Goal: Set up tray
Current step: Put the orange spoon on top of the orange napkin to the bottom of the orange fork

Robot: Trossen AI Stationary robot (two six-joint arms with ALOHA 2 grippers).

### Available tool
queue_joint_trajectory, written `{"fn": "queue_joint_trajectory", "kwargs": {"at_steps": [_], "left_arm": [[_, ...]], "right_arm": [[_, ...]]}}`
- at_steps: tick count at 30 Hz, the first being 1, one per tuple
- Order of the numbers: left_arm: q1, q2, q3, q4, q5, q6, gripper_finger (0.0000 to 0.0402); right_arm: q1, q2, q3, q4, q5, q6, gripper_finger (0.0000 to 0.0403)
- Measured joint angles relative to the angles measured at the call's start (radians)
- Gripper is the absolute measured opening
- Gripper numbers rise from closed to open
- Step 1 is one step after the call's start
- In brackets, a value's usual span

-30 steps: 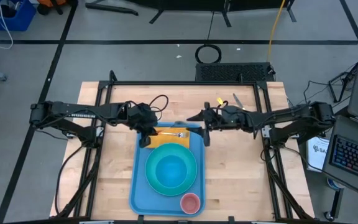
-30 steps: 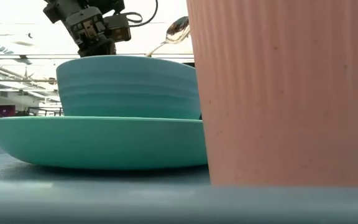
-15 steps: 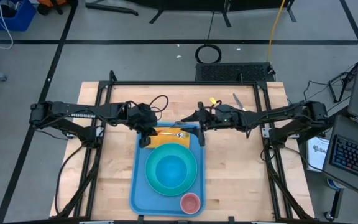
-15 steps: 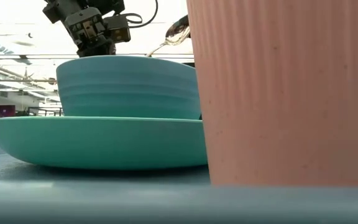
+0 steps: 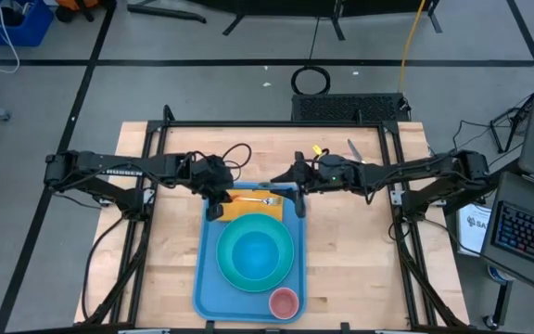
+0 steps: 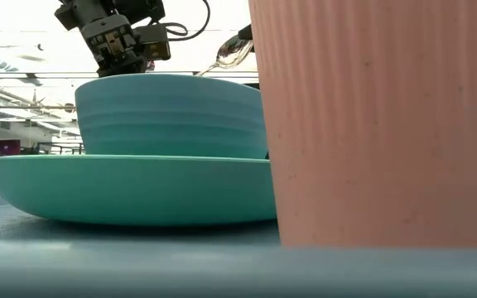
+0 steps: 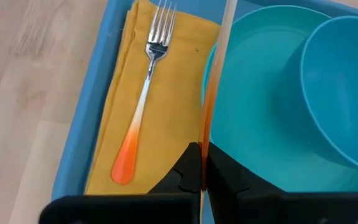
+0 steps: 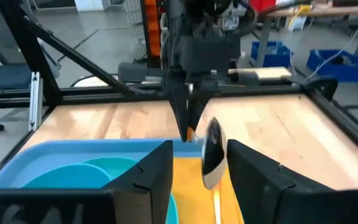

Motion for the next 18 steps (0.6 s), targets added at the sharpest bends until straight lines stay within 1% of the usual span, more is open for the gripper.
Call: {"fn": "queue_joint_trajectory", "kwargs": {"at_steps": [4, 7, 9, 11, 14, 18], "left_arm": [[0.001, 0.000, 0.000, 0.009, 0.000, 0.007, 0.0007], [0.002, 0.000, 0.000, 0.004, 0.000, 0.006, 0.0013], [0.002, 0.000, 0.000, 0.001, 0.001, 0.006, 0.0010], [0.001, 0.000, 0.000, 0.001, 0.001, 0.007, 0.0006], [0.000, 0.000, 0.000, 0.000, 0.008, -0.002, 0.0010], [0.001, 0.000, 0.000, -0.001, 0.029, -0.016, 0.0007]], "right_arm": [[0.000, -0.002, 0.000, -0.032, -0.002, 0.023, 0.0119], [0.000, -0.001, 0.000, -0.029, -0.002, 0.024, 0.0110], [0.000, -0.002, 0.000, -0.026, 0.000, 0.029, 0.0100], [0.000, -0.002, 0.000, -0.026, 0.000, 0.031, 0.0085], [0.000, -0.002, 0.000, -0.022, 0.004, 0.028, 0.0052], [-0.003, -0.002, 0.000, -0.023, 0.040, 0.027, 0.0013]]}}
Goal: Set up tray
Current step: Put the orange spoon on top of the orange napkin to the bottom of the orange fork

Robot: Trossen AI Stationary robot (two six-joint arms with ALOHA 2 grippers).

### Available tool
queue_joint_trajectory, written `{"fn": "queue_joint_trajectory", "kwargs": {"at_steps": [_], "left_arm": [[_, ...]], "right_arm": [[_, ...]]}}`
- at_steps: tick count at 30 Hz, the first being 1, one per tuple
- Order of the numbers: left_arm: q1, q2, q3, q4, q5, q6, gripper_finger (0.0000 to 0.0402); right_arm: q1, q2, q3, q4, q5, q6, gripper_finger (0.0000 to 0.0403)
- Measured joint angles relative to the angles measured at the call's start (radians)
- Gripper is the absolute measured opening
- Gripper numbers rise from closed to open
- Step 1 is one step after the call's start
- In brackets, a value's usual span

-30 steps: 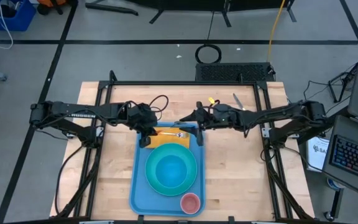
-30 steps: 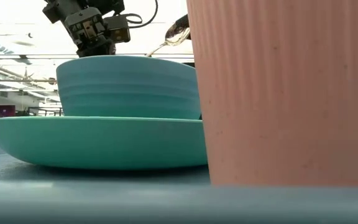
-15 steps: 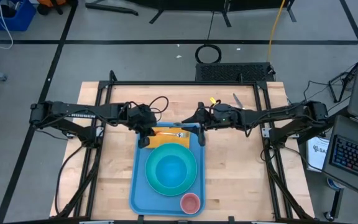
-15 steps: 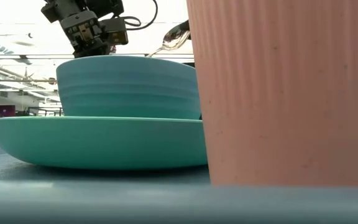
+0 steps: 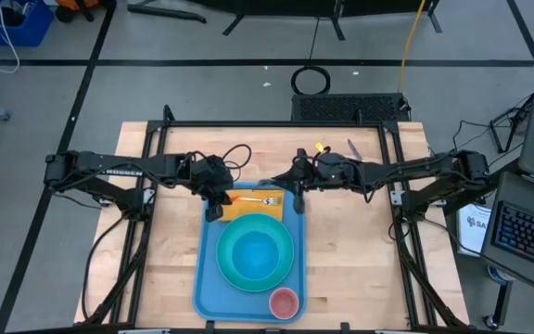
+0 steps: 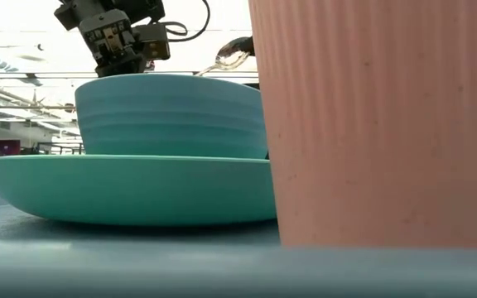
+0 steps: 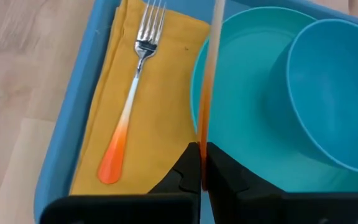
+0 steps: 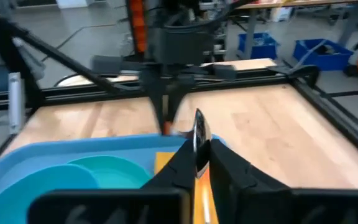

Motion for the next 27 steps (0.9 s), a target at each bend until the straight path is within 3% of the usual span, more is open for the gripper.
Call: {"fn": "queue_joint_trajectory", "kwargs": {"at_steps": [9, 18, 27], "left_arm": [[-0.008, 0.000, 0.000, 0.006, -0.050, 0.015, 0.0038], [-0.039, 0.000, 0.000, 0.024, -0.139, 0.015, 0.0036], [-0.067, 0.000, 0.000, 0.024, -0.275, 0.034, 0.0069]], "right_arm": [[0.000, 0.000, 0.000, -0.026, 0.062, 0.078, 0.0004], [0.001, 0.000, 0.000, -0.032, 0.099, 0.119, 0.0001], [0.002, 0.000, 0.000, -0.034, 0.145, 0.143, 0.0001]]}}
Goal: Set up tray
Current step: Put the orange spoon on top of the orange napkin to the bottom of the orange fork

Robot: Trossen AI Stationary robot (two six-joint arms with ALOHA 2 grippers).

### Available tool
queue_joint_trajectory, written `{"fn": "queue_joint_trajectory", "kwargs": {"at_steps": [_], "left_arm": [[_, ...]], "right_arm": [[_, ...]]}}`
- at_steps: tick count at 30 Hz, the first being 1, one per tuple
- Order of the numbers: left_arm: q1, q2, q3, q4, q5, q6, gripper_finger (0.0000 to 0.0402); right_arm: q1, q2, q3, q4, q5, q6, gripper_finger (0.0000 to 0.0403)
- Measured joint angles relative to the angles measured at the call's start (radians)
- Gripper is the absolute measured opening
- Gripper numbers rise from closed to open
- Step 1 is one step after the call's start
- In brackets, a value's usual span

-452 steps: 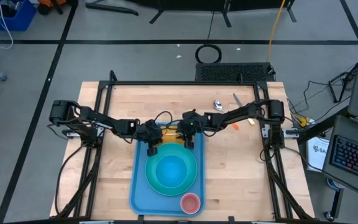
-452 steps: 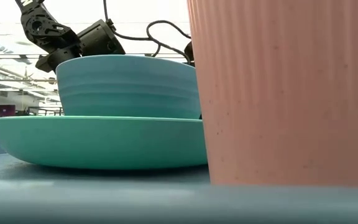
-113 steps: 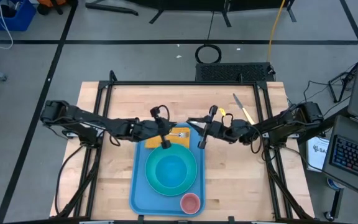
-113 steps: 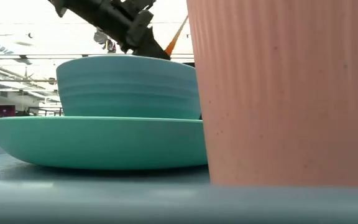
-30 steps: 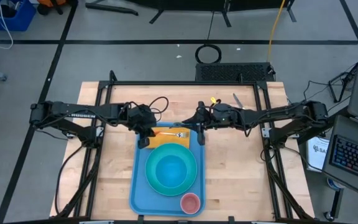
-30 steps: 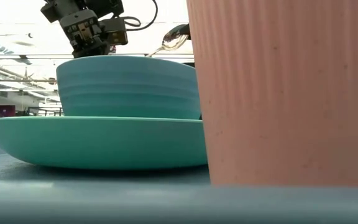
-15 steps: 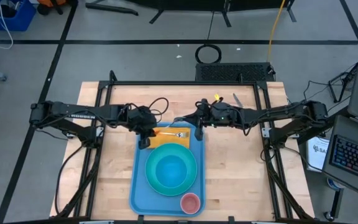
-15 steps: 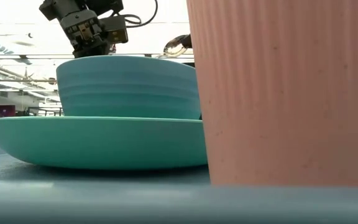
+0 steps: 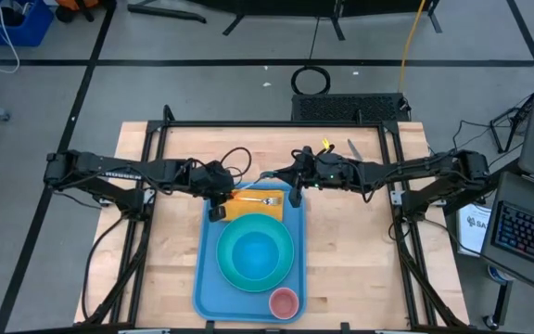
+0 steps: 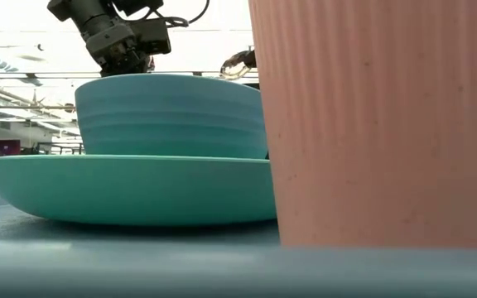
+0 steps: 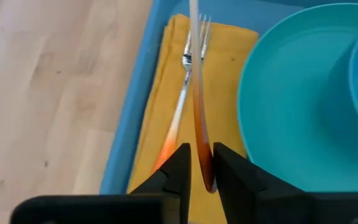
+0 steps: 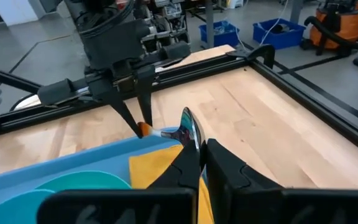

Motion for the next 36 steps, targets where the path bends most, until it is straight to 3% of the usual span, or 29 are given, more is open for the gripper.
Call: {"fn": "queue_joint_trajectory", "kwargs": {"at_steps": [16, 27, 30, 36], "left_arm": [[-0.044, -0.016, 0.000, -0.060, -0.161, 0.088, 0.0088], [-0.098, -0.132, 0.000, -0.116, -0.390, 0.107, 0.0088], [-0.105, -0.154, 0.000, -0.117, -0.412, 0.123, 0.0088], [-0.139, -0.169, -0.002, -0.147, -0.594, 0.125, 0.0088]], "right_arm": [[0.001, 0.001, 0.000, 0.002, 0.026, 0.024, 0.0000], [-0.017, 0.001, 0.000, 0.022, 0.022, 0.068, 0.0000], [-0.028, 0.000, 0.000, 0.035, -0.015, 0.096, 0.0000], [-0.033, -0.001, 0.000, 0.055, -0.097, 0.129, 0.0004]]}}
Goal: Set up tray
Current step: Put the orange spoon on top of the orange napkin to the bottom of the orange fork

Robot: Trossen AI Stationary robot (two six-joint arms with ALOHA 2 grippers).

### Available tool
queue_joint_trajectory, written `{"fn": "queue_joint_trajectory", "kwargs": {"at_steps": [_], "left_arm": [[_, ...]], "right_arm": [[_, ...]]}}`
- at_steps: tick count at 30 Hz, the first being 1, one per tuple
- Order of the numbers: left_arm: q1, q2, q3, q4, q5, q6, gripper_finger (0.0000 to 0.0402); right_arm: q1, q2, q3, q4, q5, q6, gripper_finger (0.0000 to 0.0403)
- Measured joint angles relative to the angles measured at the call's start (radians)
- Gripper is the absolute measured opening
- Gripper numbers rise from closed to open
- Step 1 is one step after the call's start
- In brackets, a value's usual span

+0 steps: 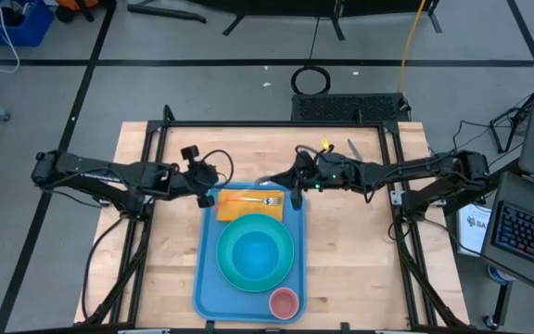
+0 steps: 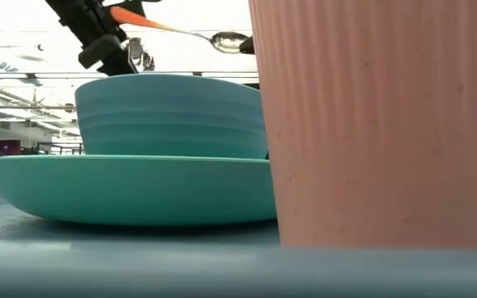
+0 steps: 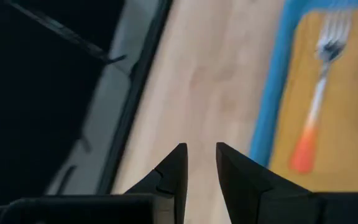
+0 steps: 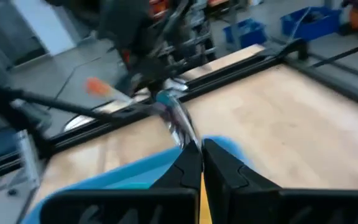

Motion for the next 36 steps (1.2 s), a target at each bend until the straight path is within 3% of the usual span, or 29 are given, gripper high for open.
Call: {"fn": "queue_joint_trajectory", "kwargs": {"at_steps": [8, 18, 29, 36], "left_arm": [[-0.055, 0.005, 0.000, -0.034, -0.212, -0.017, 0.0088], [-0.194, 0.005, 0.000, -0.036, -0.361, 0.049, 0.0088], [-0.303, 0.006, 0.000, 0.027, -0.384, 0.374, 0.0088], [-0.337, 0.010, 0.001, 0.188, -0.400, 0.669, 0.0088]], "right_arm": [[-0.042, 0.000, 0.000, -0.017, -0.017, 0.102, 0.0004], [-0.227, 0.000, 0.000, -0.079, -0.304, 0.360, 0.0002], [-0.327, 0.000, 0.000, -0.127, -0.559, 0.555, 0.0001], [-0.344, 0.001, 0.000, -0.243, -0.594, 0.609, 0.0000]]}}
